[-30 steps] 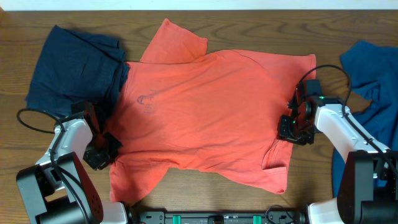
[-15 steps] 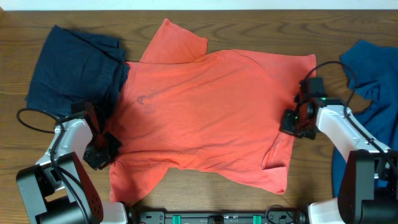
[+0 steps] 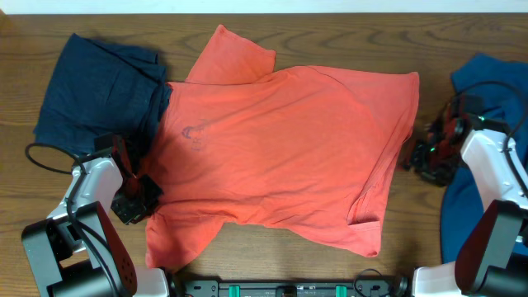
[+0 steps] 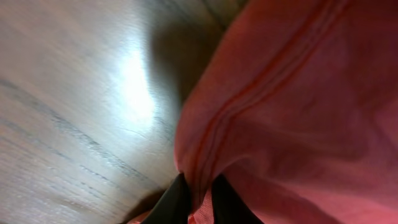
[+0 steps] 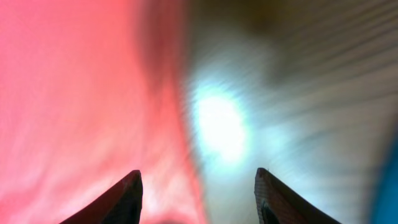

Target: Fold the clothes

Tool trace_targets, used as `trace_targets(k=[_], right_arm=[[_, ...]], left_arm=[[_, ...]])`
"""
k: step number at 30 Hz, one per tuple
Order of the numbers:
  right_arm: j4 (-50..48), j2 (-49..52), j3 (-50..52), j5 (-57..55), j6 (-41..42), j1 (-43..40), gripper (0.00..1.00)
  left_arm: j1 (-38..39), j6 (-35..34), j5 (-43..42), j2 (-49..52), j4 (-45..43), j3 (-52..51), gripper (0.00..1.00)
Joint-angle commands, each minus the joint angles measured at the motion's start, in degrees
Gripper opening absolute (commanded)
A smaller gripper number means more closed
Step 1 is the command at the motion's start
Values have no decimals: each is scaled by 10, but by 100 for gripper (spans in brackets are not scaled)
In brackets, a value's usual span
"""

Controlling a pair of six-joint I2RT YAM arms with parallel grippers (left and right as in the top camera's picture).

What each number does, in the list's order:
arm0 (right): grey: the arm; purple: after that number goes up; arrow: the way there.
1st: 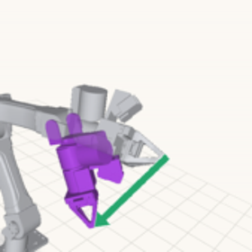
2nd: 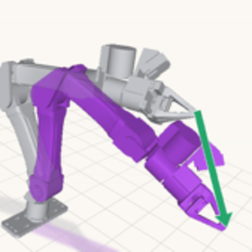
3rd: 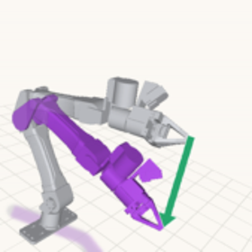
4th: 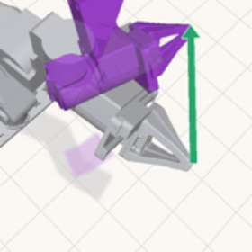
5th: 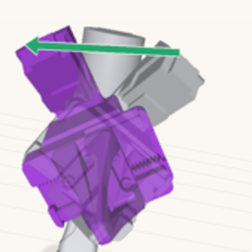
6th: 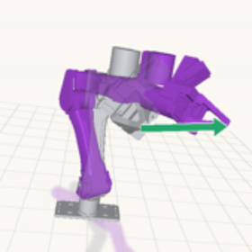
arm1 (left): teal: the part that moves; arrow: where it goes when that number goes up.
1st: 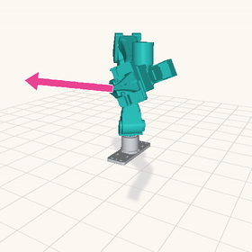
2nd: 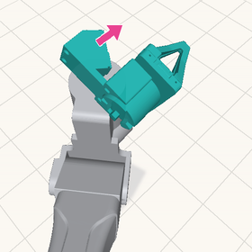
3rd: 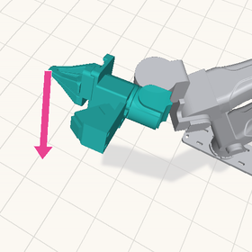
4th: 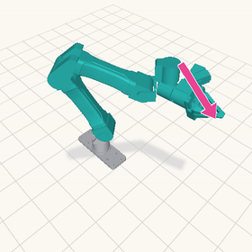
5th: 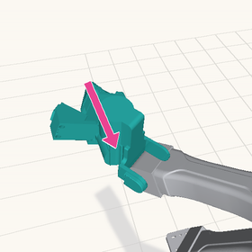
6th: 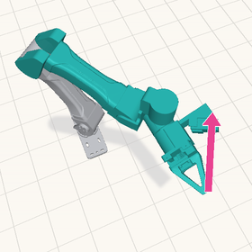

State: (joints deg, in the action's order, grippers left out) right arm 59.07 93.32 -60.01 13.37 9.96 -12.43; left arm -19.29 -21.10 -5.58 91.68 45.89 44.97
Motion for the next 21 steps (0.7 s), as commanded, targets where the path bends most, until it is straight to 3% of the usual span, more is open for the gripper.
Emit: trace_targets(k=[1, 7, 11, 21], right_arm=[[52, -13, -2, 129, -107, 56, 56], [95, -13, 26, 35, -83, 190, 47], [95, -13, 45, -16, -46, 272, 47], [89, -13, 80, -78, 52, 384, 38]], left_arm=[[-2, 25, -15, 3, 0, 9, 17], [-2, 29, -15, 3, -3, 9, 17], [-2, 29, -15, 3, -4, 9, 17], [-2, 29, -15, 3, -11, 9, 17]])
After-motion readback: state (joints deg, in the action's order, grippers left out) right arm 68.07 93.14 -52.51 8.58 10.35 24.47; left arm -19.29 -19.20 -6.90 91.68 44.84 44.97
